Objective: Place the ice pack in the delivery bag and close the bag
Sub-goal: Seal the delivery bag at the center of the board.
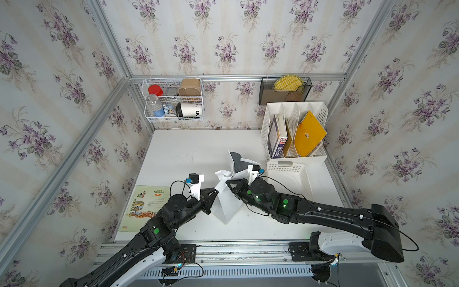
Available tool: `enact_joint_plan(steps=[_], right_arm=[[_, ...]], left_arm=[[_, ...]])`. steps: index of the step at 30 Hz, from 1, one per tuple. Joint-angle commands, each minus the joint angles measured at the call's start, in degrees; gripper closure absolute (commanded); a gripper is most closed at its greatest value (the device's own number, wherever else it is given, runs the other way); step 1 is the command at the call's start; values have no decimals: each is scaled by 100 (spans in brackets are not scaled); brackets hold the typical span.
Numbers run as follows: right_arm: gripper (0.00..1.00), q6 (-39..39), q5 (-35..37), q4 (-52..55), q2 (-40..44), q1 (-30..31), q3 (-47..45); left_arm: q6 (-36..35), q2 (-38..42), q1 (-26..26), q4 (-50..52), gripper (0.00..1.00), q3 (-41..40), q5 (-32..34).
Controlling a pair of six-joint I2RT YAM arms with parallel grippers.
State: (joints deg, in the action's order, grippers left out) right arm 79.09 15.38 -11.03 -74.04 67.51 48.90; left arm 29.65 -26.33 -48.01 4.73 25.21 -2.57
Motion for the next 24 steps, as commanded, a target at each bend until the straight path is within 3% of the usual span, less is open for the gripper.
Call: enact_joint_plan(steps=[1, 14, 24], right_arm=[[100, -86, 572, 622, -110, -35, -79], [100, -80, 603, 586, -318, -34, -78], [100, -80, 600, 554, -416, -29, -63]], left_arm=[[42, 108, -7, -324, 100, -11, -219], [73, 564, -15, -56, 99, -60, -222], [72, 1044, -9, 147, 80, -60, -194]])
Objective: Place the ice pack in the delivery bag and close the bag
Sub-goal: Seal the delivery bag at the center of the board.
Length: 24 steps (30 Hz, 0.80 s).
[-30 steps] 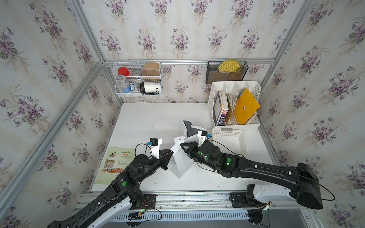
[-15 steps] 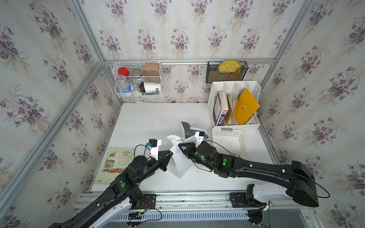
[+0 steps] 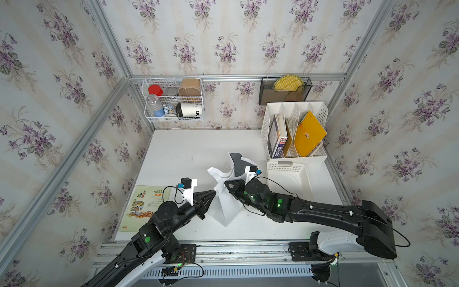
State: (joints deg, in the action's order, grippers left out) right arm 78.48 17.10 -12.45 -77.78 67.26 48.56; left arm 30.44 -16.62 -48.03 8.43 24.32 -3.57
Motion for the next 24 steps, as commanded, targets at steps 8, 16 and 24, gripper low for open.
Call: enact_joint_plan(steps=[8, 16, 24], right_arm=[[100, -18, 379, 665, -58, -5, -22], [100, -25, 338, 674, 24, -5, -27], [100, -21, 292, 650, 145, 5, -92]], left_arm=[[-44, 163, -5, 122, 71, 147, 330], [33, -207, -5, 725, 62, 611, 1007], [239, -1031, -5, 1046, 56, 1198, 1043]])
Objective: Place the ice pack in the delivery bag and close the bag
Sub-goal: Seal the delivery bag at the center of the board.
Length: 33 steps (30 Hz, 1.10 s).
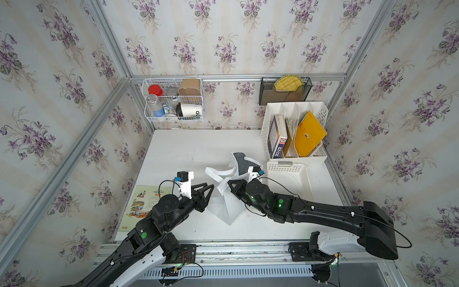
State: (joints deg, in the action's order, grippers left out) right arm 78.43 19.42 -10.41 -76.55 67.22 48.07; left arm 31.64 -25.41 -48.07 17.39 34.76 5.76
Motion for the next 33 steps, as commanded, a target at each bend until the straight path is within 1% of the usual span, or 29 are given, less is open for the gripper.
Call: enact_joint_plan(steps=[1, 3, 11, 14, 19, 22, 28, 29, 33], right_arm=[[100, -14, 57, 431, 45, 18, -59], [100, -29, 58, 412, 72, 25, -81], [100, -30, 77, 325, 212, 50, -228], [100, -25, 101, 316, 266, 60, -264], [100, -25, 126, 296, 348, 67, -305], [100, -29, 133, 291, 360, 75, -323], [100, -22, 123, 253, 386, 92, -350], [100, -26, 109, 256, 382, 95, -348], [100, -27, 132, 237, 404, 115, -356]], left_arm=[[146, -219, 8, 193, 54, 202, 112], [182, -358, 9, 220, 51, 261, 59], [319, -949, 151, 285, 46, 463, -348], [394, -1162, 335, 219, 46, 523, -751], [601, -1479, 767, 45, 46, 554, -1680], [661, -1563, 909, -95, 46, 511, -2144], [759, -1714, 1057, -326, 46, 491, -2592], [762, -1782, 1067, -365, 47, 507, -2789], [715, -2075, 1072, -378, 54, 603, -3138]])
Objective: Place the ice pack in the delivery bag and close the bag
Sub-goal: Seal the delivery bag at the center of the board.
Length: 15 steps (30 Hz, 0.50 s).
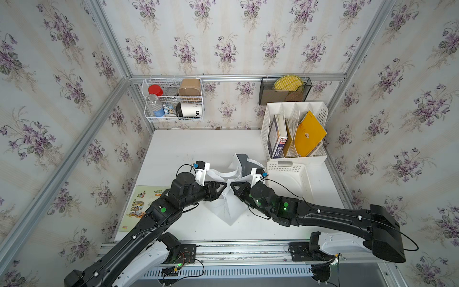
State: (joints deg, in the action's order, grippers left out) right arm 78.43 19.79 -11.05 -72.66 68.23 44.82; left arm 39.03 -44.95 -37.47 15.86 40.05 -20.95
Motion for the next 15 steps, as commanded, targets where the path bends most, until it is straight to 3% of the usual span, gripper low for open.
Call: enact_joint_plan(steps=[1, 15], right_arm=[[100, -27, 95, 299, 15, 14, -34], [100, -28, 107, 230, 24, 49, -56]], left_arm=[[-58, -188, 16, -222, 55, 87, -526], [-123, -366, 78, -124, 75, 108, -643]])
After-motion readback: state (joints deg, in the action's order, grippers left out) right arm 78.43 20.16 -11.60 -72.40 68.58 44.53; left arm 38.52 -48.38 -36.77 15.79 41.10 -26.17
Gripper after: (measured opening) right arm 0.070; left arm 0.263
